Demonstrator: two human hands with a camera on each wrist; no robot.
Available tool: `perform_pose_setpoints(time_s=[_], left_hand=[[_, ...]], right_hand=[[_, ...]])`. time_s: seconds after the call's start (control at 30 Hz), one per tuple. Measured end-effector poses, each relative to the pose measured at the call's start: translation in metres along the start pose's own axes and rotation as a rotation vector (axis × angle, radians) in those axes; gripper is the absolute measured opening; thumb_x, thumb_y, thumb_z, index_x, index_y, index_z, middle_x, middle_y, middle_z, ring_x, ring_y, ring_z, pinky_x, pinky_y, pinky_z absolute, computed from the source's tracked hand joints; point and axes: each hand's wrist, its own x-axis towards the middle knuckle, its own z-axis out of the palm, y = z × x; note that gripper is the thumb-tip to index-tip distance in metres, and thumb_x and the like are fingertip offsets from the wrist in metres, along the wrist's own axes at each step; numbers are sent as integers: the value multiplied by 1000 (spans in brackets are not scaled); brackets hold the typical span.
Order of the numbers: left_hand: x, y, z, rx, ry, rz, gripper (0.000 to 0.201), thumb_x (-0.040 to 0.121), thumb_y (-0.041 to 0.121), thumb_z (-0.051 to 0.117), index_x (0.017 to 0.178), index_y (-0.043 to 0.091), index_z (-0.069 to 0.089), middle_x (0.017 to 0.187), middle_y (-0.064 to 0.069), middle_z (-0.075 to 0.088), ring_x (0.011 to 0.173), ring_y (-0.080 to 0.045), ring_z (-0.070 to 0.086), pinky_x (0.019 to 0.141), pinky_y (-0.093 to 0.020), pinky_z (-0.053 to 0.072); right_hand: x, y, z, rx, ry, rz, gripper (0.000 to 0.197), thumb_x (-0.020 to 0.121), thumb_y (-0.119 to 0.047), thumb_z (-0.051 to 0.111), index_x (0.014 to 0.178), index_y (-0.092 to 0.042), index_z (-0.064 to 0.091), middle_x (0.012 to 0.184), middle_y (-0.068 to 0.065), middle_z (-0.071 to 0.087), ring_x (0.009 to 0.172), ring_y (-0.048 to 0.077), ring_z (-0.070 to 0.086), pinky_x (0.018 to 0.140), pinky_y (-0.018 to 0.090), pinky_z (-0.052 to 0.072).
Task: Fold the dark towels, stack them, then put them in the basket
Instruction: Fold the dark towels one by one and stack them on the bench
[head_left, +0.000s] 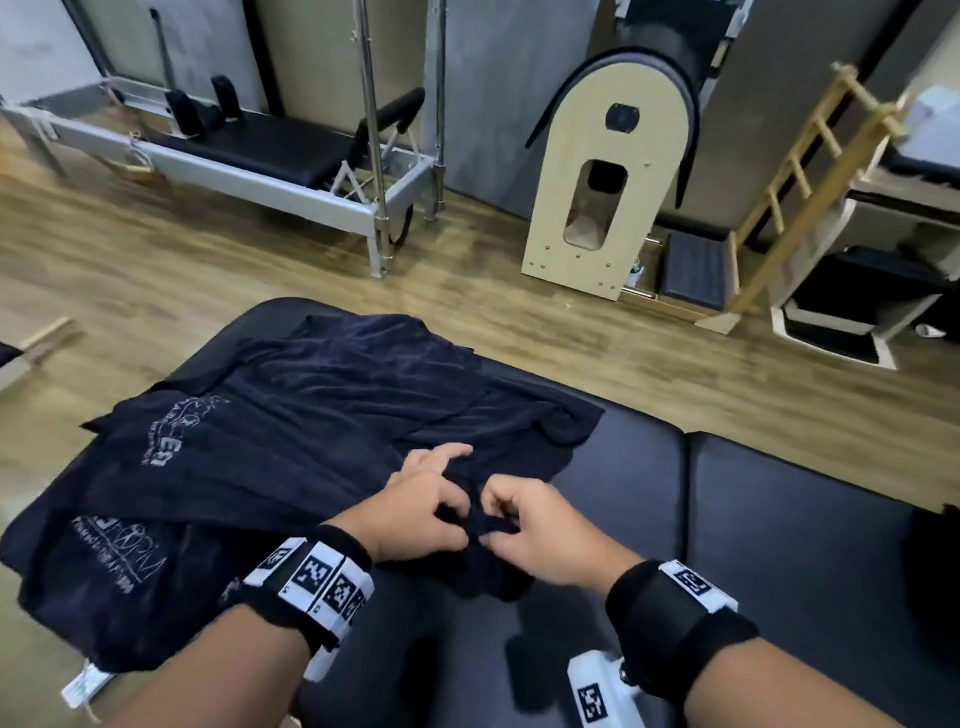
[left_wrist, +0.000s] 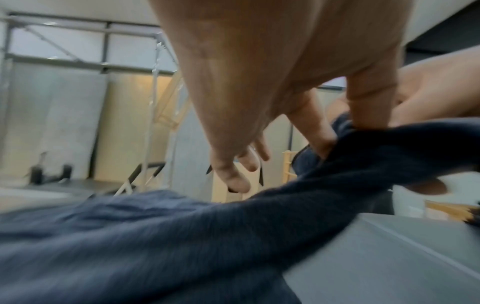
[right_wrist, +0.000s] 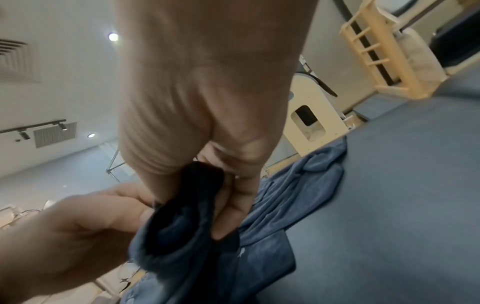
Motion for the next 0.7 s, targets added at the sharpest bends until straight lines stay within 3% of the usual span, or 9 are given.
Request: perform_pose_setpoints(time_s=[0.03, 0.07, 0.13, 0.2, 0.37, 0.43, 0.53, 0.63, 0.7], left_hand=[[6, 10, -2, 55, -64, 21, 13, 72, 37, 71, 72, 27, 63, 150, 23, 27, 137, -4, 21, 113, -34, 23], [14, 21, -1, 78, -116, 48, 18, 70, 37, 71, 75, 21, 64, 144, 22, 42, 131, -5, 36, 109, -31, 31], [32, 42, 7, 58, -190, 55, 25, 71, 33, 77, 81, 14, 65, 102, 8, 70, 92, -13, 62, 82, -30, 49], [46, 64, 17, 44, -199, 63, 29, 70, 35, 83, 81, 16, 64, 78, 3, 66, 69, -11, 58, 66, -29, 49], [88, 129, 36, -116, -18, 205, 31, 70, 33, 85, 78, 24, 57, 79, 10, 59, 68, -1, 52, 68, -24, 45], [104, 158, 41, -165, -38, 261, 27, 75, 26, 84, 90, 29, 62, 84, 11, 59, 71, 2, 52, 68, -14, 41], [126, 196, 50, 22, -101, 312, 17, 83, 28, 77, 100, 28, 73, 92, 10, 70, 85, -3, 63, 80, -20, 49], [137, 233, 67, 153, -116, 356, 2, 86, 29, 73, 84, 28, 73, 82, 10, 70, 79, -6, 64, 75, -27, 52], [140, 253, 79, 139, -99, 369, 8, 85, 27, 73, 79, 28, 69, 77, 11, 67, 74, -3, 61, 68, -22, 48]], right_hand=[[-6, 3, -3, -31, -16, 5, 33, 81, -18, 73, 74, -31, 43, 68, -12, 49, 63, 5, 42, 62, 24, 38], [-13, 6, -9, -62, -15, 24, 33, 80, -19, 72, 73, -33, 42, 69, -12, 50, 64, 5, 43, 63, 24, 39], [-28, 18, -22, -94, -1, 83, 32, 78, -21, 72, 73, -34, 42, 71, -12, 52, 67, 5, 47, 66, 25, 42], [-45, 31, -39, -109, 18, 160, 32, 77, -24, 75, 73, -34, 45, 71, -13, 54, 67, 3, 49, 67, 24, 43], [-107, 74, -90, -75, 196, 359, 29, 72, -34, 85, 76, -27, 57, 71, -12, 59, 64, 0, 52, 62, 17, 42], [-132, 87, -109, -46, 244, 406, 26, 73, -33, 85, 79, -26, 60, 72, -12, 63, 65, -2, 55, 60, 15, 44], [-167, 106, -139, -90, 263, 437, 22, 76, -31, 82, 82, -29, 61, 73, -11, 66, 66, 0, 57, 65, 21, 48], [-210, 130, -172, -166, 273, 500, 30, 83, -30, 77, 108, -40, 64, 79, -25, 61, 76, -4, 55, 79, 23, 45], [-229, 140, -184, -229, 171, 528, 44, 87, -33, 72, 128, -43, 58, 104, -29, 63, 100, 2, 58, 92, 25, 46]])
